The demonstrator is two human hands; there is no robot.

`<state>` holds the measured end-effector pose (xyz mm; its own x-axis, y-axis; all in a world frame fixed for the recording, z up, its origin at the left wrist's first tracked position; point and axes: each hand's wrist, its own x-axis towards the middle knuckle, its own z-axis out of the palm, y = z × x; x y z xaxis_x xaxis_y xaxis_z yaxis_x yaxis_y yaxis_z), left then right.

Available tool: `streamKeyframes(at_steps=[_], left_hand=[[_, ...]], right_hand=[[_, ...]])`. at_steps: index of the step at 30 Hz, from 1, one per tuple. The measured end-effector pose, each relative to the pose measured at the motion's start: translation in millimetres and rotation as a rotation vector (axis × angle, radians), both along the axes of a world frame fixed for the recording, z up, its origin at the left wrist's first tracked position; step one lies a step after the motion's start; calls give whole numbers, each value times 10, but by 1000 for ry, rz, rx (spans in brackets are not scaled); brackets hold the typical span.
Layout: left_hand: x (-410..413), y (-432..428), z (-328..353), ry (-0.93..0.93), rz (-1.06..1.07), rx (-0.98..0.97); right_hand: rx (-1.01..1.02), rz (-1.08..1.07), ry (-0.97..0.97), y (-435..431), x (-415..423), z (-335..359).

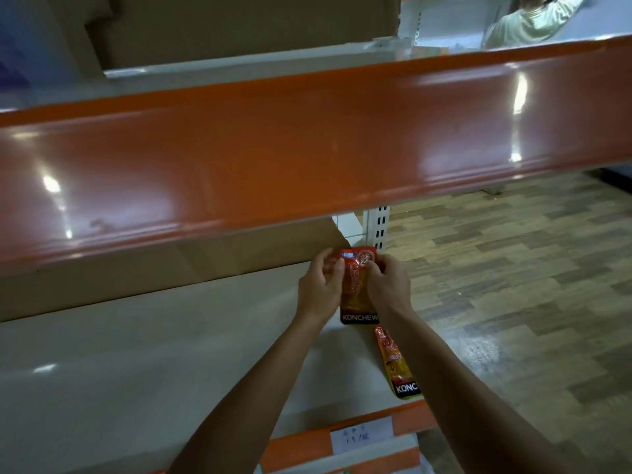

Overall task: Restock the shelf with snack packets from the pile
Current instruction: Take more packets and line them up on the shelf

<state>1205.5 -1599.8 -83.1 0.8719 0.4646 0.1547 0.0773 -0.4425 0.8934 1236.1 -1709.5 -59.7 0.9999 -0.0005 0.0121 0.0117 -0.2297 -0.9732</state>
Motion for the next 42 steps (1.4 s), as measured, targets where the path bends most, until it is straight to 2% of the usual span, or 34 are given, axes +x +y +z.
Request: streamKeyframes(at_steps=[2, 4, 7, 12, 17, 31, 42], left_hand=[[-84, -45, -30, -15, -60, -94], [-134, -10, -64, -31, -27, -100], [-177, 111, -103, 9, 120, -34], [-221, 149, -150, 44, 129, 107], [-146, 99, -143, 89, 136, 241], [-5, -25, -138, 254, 229, 391], [-52, 18, -156, 225, 204, 401]], right_hand=[[-17, 14, 4, 75, 34, 17], [-70, 55, -45, 115, 63, 12], [-308, 101, -209, 67, 132, -27], [-781, 281, -351, -76, 258, -212], [-972, 376, -424, -121, 258, -363], [-994, 368, -448, -107, 203, -365], [-917, 287, -528, -105, 129, -303]])
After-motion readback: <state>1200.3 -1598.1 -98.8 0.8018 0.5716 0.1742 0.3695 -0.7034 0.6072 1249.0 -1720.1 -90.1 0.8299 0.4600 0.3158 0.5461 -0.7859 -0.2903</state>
